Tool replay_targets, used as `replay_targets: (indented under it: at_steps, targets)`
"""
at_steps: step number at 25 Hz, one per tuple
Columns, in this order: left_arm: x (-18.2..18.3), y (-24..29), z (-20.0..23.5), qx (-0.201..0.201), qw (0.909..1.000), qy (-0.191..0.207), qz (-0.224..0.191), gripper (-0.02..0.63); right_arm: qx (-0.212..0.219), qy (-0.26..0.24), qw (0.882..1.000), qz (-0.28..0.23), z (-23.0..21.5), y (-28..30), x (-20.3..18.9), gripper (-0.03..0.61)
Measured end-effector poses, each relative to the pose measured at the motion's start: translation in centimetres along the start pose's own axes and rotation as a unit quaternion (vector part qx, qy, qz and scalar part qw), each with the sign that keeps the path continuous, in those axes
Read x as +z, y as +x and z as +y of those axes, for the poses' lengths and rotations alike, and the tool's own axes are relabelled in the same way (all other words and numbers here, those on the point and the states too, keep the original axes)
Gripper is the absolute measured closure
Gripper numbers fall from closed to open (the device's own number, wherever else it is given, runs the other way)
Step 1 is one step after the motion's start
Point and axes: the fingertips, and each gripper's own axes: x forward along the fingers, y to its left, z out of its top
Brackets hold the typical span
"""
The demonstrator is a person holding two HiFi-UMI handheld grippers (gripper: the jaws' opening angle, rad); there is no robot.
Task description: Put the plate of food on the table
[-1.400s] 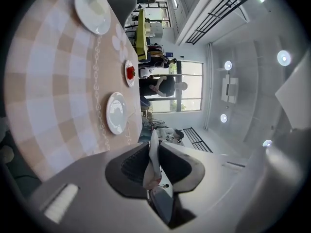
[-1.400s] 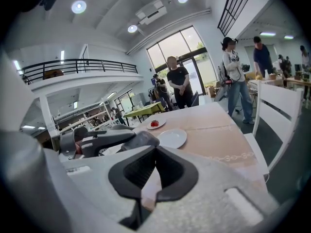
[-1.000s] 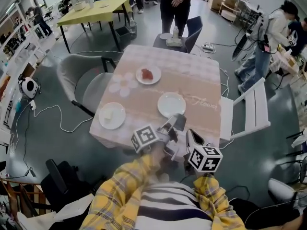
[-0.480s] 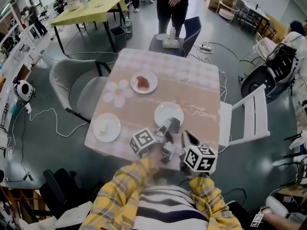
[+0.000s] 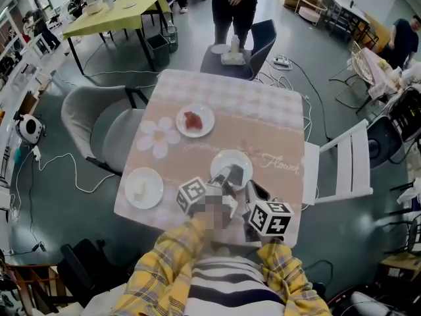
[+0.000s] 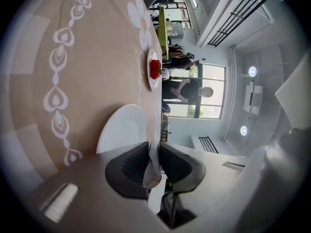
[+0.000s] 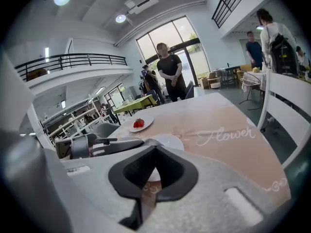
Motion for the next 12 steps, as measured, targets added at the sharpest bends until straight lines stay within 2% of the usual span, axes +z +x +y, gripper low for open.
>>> replay_targets:
  at_steps: [4, 12]
  targets:
    - [0.2, 0.6, 0.6, 0.013, 0.9997, -0.022, 0.003, 0.555, -0.005, 0.006, 1.000, 0.005, -0.6, 0.8, 0.1, 0.582]
    - [0.4, 1.6, 1.4, 0.039, 0.9986, -0.037, 0.004, 0.554, -0.007, 0.009, 1.000, 0.014, -0.9, 1.6, -0.1, 0.583]
